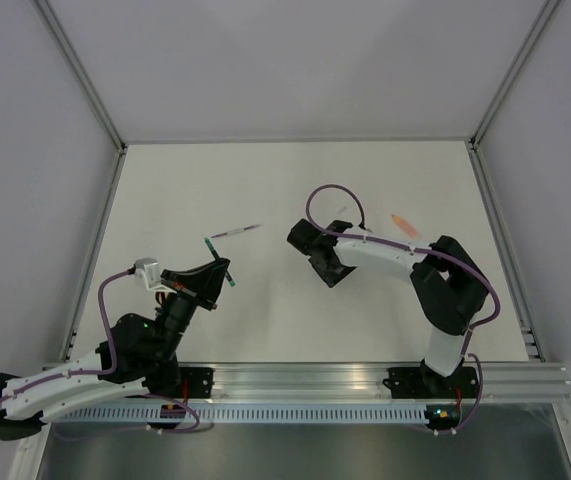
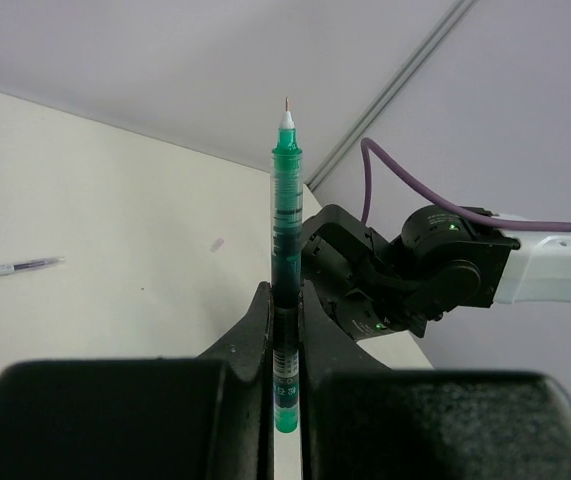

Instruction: Insert the pens into the pen caps

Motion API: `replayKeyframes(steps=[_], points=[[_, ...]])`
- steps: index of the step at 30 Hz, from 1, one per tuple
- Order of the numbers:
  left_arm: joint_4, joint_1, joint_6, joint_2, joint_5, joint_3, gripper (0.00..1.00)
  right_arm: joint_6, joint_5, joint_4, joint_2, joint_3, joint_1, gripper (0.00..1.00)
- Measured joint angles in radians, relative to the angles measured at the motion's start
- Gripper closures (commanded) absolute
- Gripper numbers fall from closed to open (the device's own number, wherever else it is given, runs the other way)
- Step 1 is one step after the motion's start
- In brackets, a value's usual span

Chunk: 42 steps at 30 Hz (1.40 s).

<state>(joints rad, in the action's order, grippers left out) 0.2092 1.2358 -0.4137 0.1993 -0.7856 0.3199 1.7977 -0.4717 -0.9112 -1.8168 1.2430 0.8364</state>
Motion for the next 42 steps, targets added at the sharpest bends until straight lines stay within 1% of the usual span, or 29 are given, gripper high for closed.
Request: replayKeyframes(steps=[5, 12, 15, 16, 20, 23, 32, 36, 39, 41, 42], points=[[0.000, 0.000, 0.000, 0.000, 0.000, 0.000, 0.98, -0.021, 0.002, 0.067, -0.007, -0.002, -0.022, 0.50], [-0.004, 0.000, 0.000, -0.004, 0.000, 0.000, 0.98, -0.048, 0.048, 0.133, -0.081, 0.005, -0.035, 0.53], [-0.006, 0.000, 0.000, -0.006, 0.000, 0.000, 0.98, -0.057, 0.056, 0.145, -0.084, 0.005, -0.035, 0.58], [-0.006, 0.000, 0.000, -0.006, 0.000, 0.000, 0.98, -0.060, 0.057, 0.145, -0.084, 0.005, -0.035, 0.61], [-0.011, 0.000, 0.000, -0.011, 0.000, 0.000, 0.98, -0.068, 0.061, 0.153, -0.084, -0.003, -0.037, 0.68], [-0.021, 0.000, -0.001, -0.017, -0.002, 0.000, 0.98, -0.082, 0.066, 0.172, -0.077, -0.017, -0.045, 0.73], [-0.029, 0.000, -0.001, -0.032, -0.008, 0.000, 0.98, -0.142, 0.101, 0.284, -0.035, -0.087, -0.088, 0.73], [-0.029, 0.000, -0.001, -0.032, -0.010, 0.000, 0.98, -0.171, 0.109, 0.318, -0.035, -0.093, -0.095, 0.77], [-0.029, 0.000, -0.001, -0.032, -0.011, 0.000, 0.98, -0.204, 0.110, 0.359, -0.035, -0.100, -0.097, 0.82], [-0.030, 0.000, -0.001, -0.032, -0.017, 0.000, 0.98, -0.233, 0.108, 0.382, -0.035, -0.105, -0.097, 0.97], [-0.030, 0.000, -0.001, -0.032, -0.018, 0.000, 0.98, -0.251, 0.107, 0.396, -0.035, -0.109, -0.097, 1.00]])
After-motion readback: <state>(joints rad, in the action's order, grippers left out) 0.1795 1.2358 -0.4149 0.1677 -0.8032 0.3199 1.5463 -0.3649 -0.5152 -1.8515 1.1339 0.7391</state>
